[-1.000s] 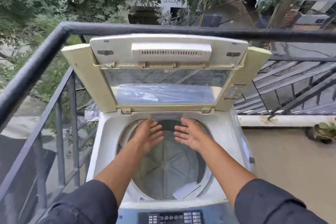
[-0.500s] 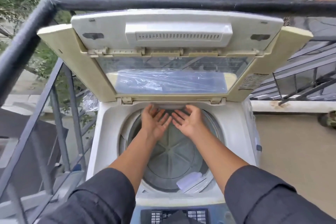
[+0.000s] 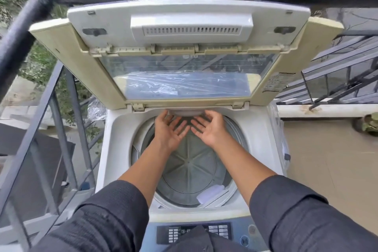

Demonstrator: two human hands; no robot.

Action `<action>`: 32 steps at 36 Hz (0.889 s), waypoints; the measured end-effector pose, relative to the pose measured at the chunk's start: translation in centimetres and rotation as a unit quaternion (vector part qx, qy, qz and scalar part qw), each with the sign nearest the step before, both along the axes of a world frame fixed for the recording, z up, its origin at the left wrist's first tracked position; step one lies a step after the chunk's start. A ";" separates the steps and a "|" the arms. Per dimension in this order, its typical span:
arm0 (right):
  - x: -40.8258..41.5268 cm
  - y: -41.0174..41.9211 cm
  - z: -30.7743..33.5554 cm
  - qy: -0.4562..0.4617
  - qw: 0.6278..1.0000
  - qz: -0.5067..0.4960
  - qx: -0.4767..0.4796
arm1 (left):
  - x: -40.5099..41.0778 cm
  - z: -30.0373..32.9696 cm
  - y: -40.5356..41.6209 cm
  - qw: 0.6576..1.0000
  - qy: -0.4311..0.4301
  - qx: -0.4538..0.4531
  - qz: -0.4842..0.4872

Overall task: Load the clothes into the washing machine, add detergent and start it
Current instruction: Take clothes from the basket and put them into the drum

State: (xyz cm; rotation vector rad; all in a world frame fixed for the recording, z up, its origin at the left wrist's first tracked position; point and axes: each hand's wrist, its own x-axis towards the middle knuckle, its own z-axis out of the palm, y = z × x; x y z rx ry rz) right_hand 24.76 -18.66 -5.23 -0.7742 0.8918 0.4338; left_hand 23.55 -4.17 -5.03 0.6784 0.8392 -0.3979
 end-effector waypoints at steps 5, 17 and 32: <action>-1.1 -0.8 0.1 0.008 0.999 0.033 -0.038 | -1.0 -0.2 0.3 0.998 0.012 0.030 -0.049; -7.6 -3.0 3.2 -0.013 0.993 0.053 -0.104 | -5.1 1.6 -0.5 0.968 0.012 0.115 -0.221; -15.6 -9.3 8.6 -0.109 0.961 -0.062 -0.246 | -6.9 7.2 -6.7 0.893 -0.156 0.198 -0.373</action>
